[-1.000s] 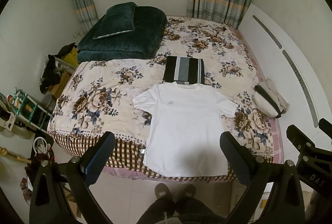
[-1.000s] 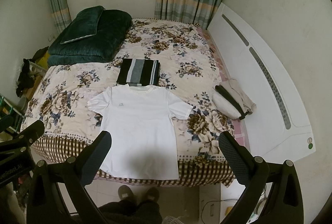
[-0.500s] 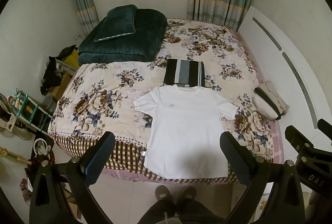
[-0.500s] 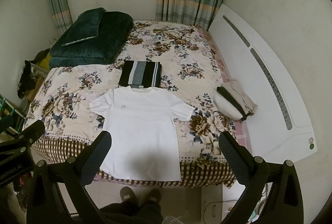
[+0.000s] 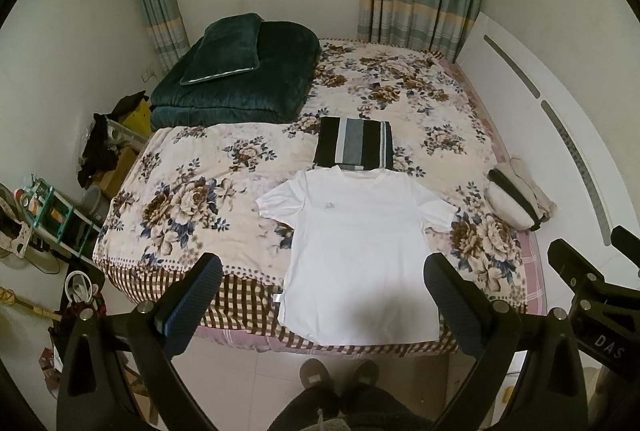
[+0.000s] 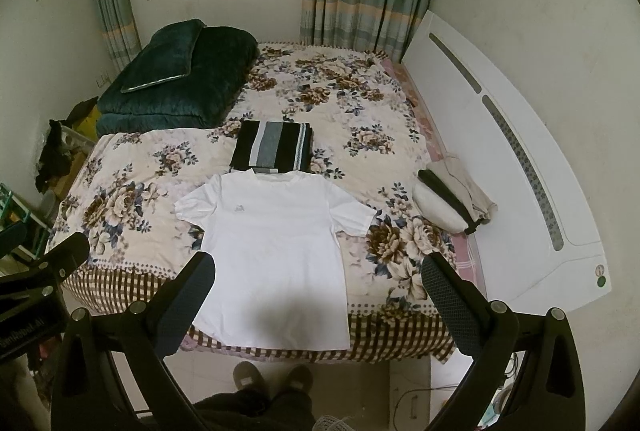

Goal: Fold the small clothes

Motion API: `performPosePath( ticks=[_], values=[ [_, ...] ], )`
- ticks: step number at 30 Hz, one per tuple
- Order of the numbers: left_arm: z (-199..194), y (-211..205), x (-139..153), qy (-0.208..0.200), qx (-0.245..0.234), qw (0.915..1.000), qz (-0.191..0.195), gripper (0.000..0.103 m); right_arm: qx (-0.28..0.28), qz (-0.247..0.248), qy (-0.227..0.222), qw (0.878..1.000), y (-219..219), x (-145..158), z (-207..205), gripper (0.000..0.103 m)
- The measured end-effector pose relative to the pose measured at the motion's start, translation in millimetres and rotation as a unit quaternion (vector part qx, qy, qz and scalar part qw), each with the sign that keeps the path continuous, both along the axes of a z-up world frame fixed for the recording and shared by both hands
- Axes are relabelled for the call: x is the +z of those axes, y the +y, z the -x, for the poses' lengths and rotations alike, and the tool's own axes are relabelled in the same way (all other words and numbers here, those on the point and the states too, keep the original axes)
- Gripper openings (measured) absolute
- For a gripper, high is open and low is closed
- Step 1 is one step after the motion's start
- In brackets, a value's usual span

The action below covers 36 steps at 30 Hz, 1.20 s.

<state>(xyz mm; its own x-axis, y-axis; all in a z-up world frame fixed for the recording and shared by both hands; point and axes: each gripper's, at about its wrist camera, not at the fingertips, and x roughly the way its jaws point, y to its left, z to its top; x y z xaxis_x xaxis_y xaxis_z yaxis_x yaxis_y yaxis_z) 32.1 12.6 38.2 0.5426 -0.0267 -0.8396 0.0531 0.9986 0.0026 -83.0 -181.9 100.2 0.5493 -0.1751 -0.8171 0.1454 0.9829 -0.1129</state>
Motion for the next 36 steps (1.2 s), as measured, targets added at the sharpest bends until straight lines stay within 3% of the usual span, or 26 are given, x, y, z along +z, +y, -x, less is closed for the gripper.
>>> performPosePath(
  ticks=[17, 27, 31, 36],
  values=[
    [-2.9, -2.1, 4.2, -0.003, -0.003, 1.0, 0.0, 0.103, -0.001, -0.002, -0.002, 1.0, 1.1, -2.4, 0.9, 0.103],
    [-15.7, -3.1, -0.4, 0.001, -0.015, 0.9999, 0.001, 0.103, -0.017, -0.004, 0.007, 1.0, 34.9, 29.0, -26.9, 0.103],
    [-37.1, 5.7, -14.6, -0.032, -0.002, 0.9994, -0.015, 0.103, -0.04, -0.026, 0.011, 0.999, 24.7, 8.3, -40.4, 0.103],
    [-75.3, 5.6, -65.8, -0.065, 0.007, 0.9969, -0.045, 0.103, -0.109, -0.069, 0.015, 0.991, -32.3, -62.8, -65.7, 0.103]
  ],
)
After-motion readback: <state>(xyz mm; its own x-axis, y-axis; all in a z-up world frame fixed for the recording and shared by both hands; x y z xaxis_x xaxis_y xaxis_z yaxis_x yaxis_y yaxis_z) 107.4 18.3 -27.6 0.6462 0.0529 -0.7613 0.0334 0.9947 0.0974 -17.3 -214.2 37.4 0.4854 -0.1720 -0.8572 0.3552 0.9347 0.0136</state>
